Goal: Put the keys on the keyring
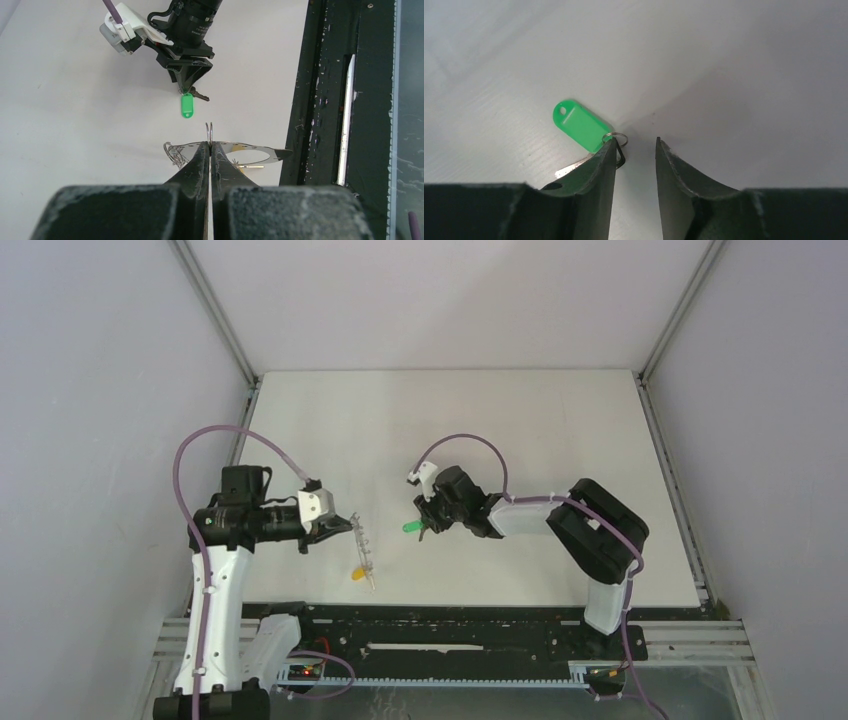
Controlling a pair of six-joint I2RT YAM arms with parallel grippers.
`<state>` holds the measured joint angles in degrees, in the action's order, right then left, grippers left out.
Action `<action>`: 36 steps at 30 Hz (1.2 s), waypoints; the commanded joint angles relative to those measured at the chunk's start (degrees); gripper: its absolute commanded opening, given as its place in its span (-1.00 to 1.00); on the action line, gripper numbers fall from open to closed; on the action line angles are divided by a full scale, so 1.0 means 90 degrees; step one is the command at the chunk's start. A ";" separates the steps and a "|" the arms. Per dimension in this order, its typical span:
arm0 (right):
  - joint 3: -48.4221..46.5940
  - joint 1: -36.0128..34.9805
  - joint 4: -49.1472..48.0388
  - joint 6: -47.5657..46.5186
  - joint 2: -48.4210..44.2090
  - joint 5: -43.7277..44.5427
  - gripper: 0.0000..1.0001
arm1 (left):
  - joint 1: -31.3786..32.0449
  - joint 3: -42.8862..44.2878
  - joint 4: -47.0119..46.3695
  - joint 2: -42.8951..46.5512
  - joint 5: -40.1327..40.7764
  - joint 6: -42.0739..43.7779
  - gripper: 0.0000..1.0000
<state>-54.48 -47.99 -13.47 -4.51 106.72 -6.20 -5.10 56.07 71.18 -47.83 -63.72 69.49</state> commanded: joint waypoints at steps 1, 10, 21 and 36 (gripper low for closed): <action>0.0028 0.0040 0.0047 0.0089 -0.0531 0.0246 -0.10 | 0.0057 0.0376 -0.0125 0.0037 -0.0317 0.0081 -0.99; 0.0464 0.0229 -0.0082 0.1527 -0.2812 0.0775 1.00 | 0.0073 0.0527 -0.0131 0.0033 -0.0340 0.0013 -0.99; -0.0149 0.0340 0.0664 0.1253 -0.1119 0.0669 1.00 | 0.0112 0.0577 -0.0134 0.0012 -0.0355 -0.0024 -1.00; 0.0467 0.0169 -0.0379 0.1598 -0.0949 0.1120 0.57 | 0.0155 0.0635 -0.0086 -0.0034 -0.0322 -0.0007 -0.99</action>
<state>-50.65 -47.11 -13.34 10.35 95.66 8.27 -4.23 58.65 70.96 -47.99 -63.86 69.43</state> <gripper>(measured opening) 0.864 0.011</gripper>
